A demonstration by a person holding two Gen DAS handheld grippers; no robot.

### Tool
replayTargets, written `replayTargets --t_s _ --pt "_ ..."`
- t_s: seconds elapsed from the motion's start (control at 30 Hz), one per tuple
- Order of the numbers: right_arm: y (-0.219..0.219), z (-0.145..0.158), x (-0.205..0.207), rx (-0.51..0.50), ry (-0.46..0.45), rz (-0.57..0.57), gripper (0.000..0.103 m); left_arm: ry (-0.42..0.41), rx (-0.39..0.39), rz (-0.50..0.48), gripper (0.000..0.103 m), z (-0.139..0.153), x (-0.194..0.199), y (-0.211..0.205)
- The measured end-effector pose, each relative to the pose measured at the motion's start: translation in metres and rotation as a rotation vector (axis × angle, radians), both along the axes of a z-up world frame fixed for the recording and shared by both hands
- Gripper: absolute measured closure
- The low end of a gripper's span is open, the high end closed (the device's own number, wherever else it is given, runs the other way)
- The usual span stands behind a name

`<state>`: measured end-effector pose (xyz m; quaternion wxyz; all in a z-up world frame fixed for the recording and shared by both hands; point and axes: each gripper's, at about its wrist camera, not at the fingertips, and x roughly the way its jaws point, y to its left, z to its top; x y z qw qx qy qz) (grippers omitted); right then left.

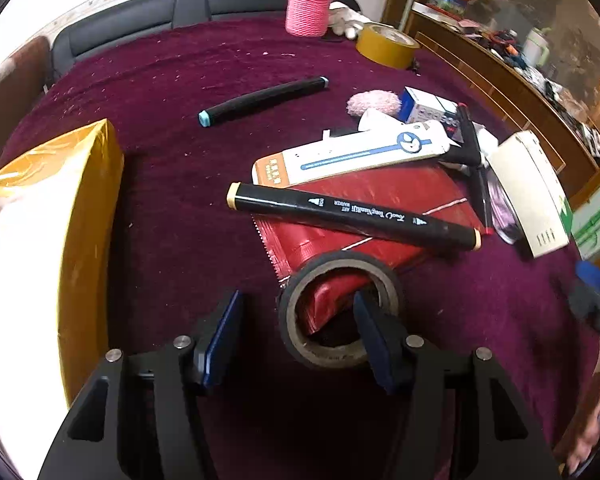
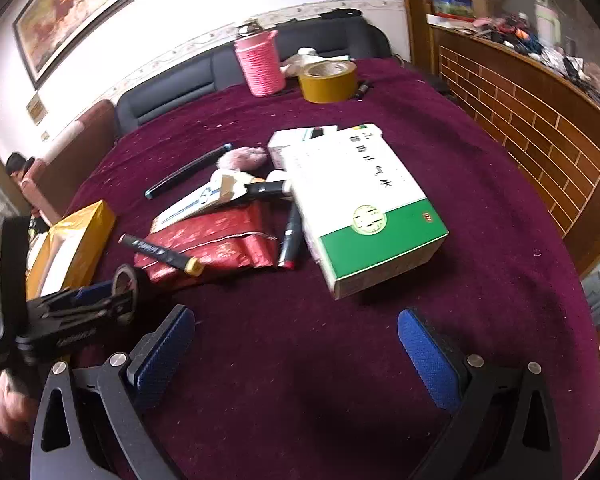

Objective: Organize objects

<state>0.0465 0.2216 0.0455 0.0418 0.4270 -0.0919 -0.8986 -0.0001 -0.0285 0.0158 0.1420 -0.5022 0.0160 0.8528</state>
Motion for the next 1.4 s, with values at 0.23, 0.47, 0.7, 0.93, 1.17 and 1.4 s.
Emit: replayTargets --t_s 0.23,0.47,0.7,0.93,1.17,1.4 --pt "0.032 0.025 0.095 0.246 0.051 -0.165 0.0 0.077 -0.022 -0.041 0.005 -0.01 0.004 0.017" --pt "0.049 0.076 0.207 0.345 0.066 -0.496 0.0 0.103 -0.021 -0.071 0.0 -0.011 0.008 0.021" --pt "0.014 0.118 0.255 0.241 0.118 -0.607 0.0 0.1 -0.021 -0.087 0.0 -0.011 0.009 0.02" --pt "-0.066 0.142 0.271 0.286 0.175 -0.473 0.0 0.101 -0.021 -0.092 0.0 -0.012 0.009 0.019" --pt "-0.109 0.137 0.282 0.307 0.222 -0.357 0.0 0.102 -0.024 -0.086 0.0 -0.013 0.009 0.019" --pt "-0.113 0.133 0.216 0.179 0.248 -0.22 0.0 0.105 -0.025 -0.083 0.0 -0.013 0.01 0.019"
